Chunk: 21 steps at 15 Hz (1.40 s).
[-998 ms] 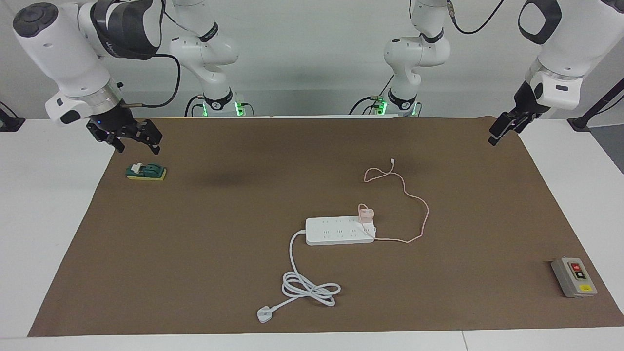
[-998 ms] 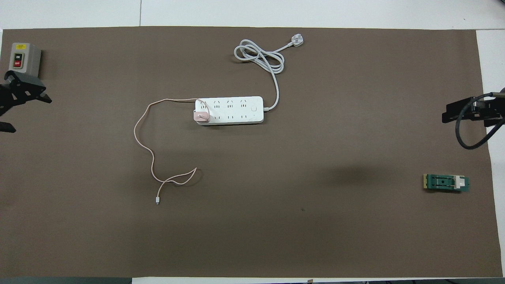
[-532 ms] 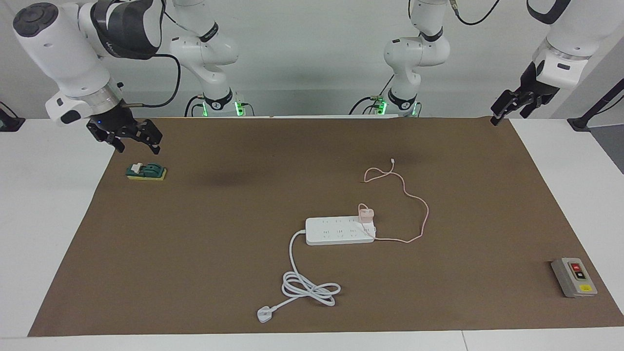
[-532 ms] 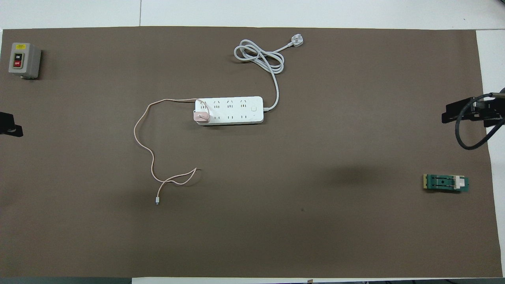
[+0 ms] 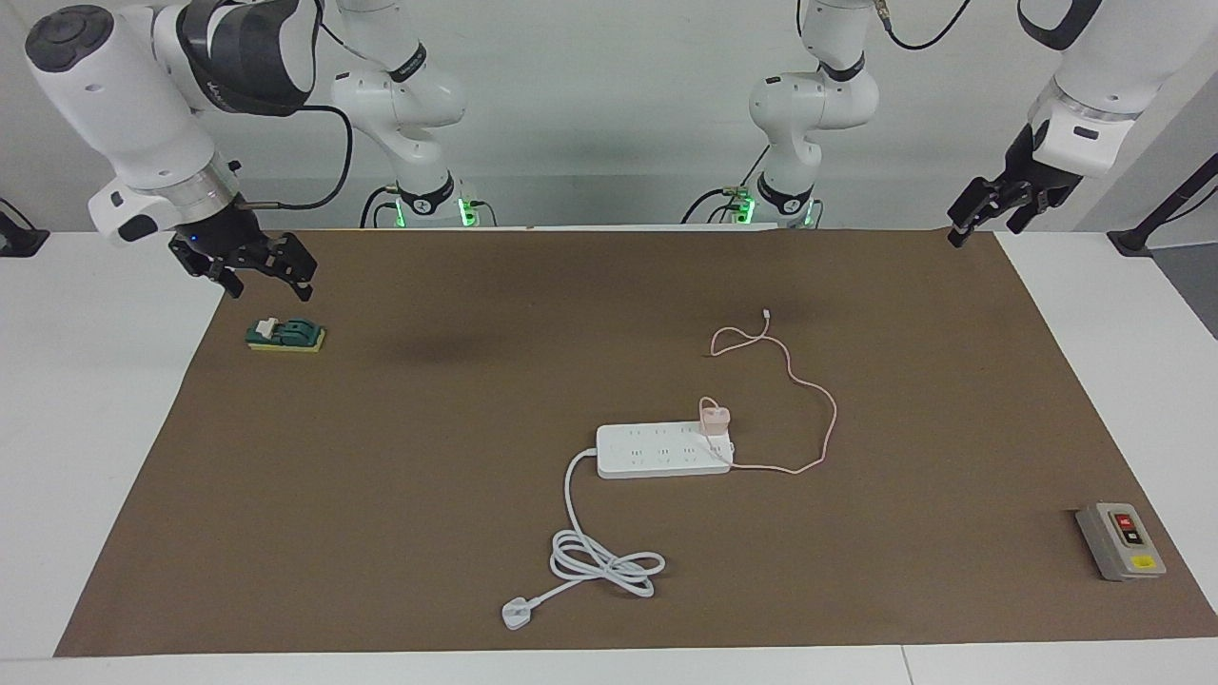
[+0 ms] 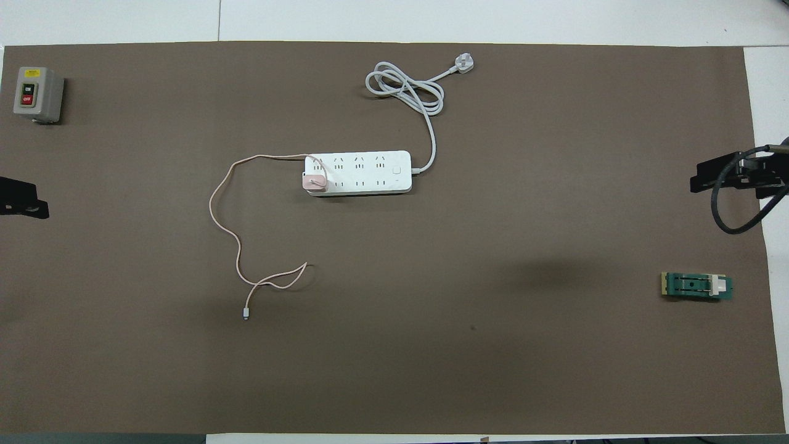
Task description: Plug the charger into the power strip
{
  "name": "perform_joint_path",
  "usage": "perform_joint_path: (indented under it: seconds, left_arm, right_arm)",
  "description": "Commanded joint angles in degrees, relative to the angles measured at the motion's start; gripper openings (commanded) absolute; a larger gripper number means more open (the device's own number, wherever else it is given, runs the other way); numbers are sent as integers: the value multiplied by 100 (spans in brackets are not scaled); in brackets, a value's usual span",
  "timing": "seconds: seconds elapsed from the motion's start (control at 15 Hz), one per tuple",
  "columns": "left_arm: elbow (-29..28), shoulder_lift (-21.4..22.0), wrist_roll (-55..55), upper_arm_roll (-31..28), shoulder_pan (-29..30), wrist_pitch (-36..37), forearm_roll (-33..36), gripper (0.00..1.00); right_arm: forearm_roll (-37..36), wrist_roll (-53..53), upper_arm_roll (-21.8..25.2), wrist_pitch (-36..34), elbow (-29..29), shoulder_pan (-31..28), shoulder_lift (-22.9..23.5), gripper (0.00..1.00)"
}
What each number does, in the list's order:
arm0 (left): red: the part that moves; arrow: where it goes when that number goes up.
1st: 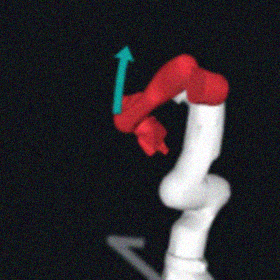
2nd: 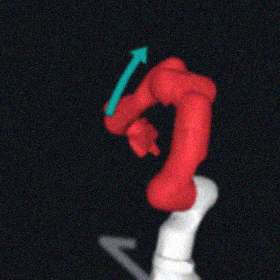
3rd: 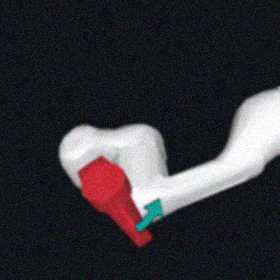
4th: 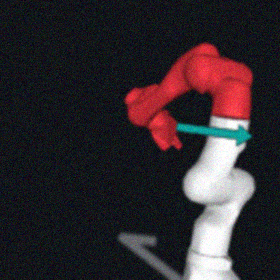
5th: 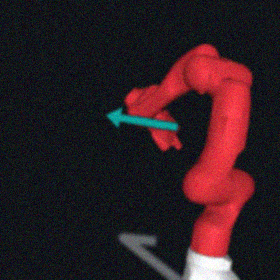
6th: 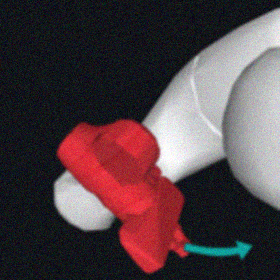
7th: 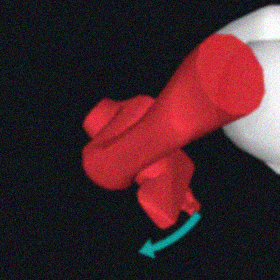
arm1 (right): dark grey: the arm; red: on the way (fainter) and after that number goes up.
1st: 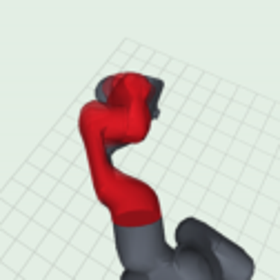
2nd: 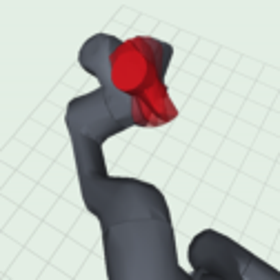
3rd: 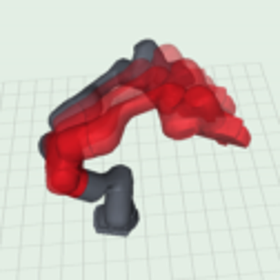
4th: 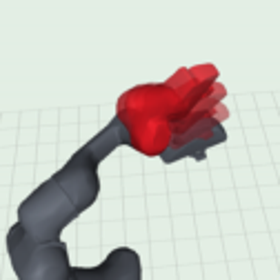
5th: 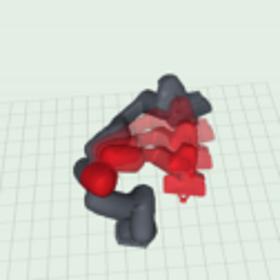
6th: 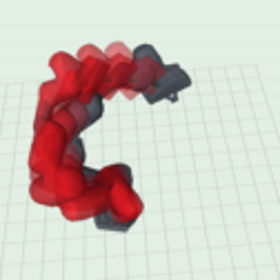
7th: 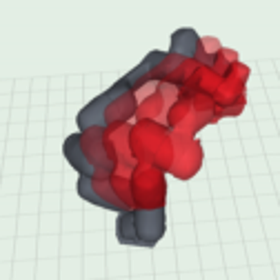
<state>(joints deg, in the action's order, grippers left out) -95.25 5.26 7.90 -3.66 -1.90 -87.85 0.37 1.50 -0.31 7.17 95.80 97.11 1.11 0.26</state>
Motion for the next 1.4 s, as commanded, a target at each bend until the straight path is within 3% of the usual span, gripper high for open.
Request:
perform_joint_path:
  seconds: [0.0, 0.47, 0.73, 1.33]
  left_arm:
    - [-107, 28, -34, 6, -73, 49, 7, 100]
    - [-160, 37, -253, 15, -231, -145, -2, 100]
    - [-186, 46, -1008, 15, -232, -66, -10, 100]
    - [-239, 72, -1018, 15, -311, -109, -10, 100]
  right_arm:
    - [-62, 75, 13, -9, 53, -14, -87, 100]
    - [-62, 75, 13, -9, 53, -6, -96, 100]
    - [-62, 57, 13, 18, 45, -14, -96, 100]
    - [-62, 92, 57, 0, -35, -32, -307, 100]
